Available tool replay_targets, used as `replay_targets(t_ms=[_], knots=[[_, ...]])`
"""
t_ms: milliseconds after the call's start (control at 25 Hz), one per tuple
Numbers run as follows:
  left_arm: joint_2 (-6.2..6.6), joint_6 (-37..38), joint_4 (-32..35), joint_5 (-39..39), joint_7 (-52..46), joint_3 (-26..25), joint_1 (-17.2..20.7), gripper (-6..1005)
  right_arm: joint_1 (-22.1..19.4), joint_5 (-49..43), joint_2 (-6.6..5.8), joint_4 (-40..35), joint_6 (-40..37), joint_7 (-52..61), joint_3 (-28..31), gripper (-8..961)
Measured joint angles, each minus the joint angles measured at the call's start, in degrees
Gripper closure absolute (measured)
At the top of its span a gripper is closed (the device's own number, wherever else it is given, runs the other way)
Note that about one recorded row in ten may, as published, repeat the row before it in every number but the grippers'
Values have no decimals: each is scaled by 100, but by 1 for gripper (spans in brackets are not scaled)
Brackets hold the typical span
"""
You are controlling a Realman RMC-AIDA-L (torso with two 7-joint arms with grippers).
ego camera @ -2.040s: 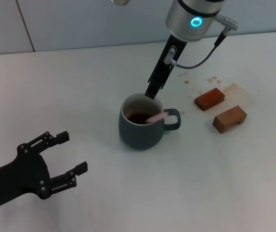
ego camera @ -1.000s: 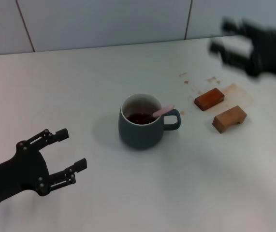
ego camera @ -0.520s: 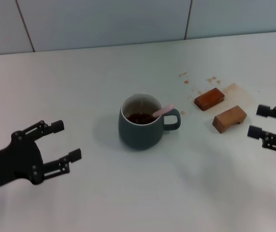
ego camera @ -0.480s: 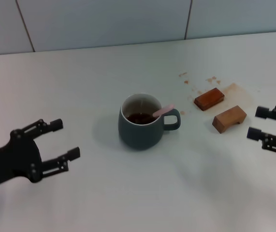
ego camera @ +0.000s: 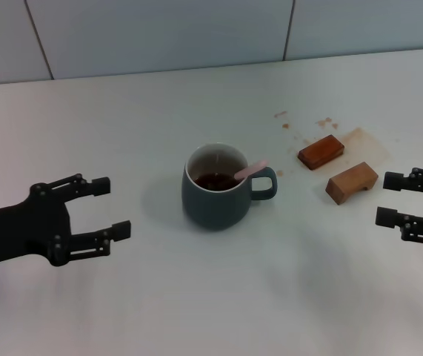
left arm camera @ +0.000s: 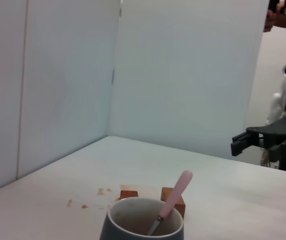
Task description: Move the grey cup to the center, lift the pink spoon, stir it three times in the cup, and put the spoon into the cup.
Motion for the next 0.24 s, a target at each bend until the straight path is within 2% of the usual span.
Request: replay_targets(t_ms=[240], knots=[[-33,-22,26,0,-5,50,-25,167,27,-17,-4,-8,-1,2,3,273]])
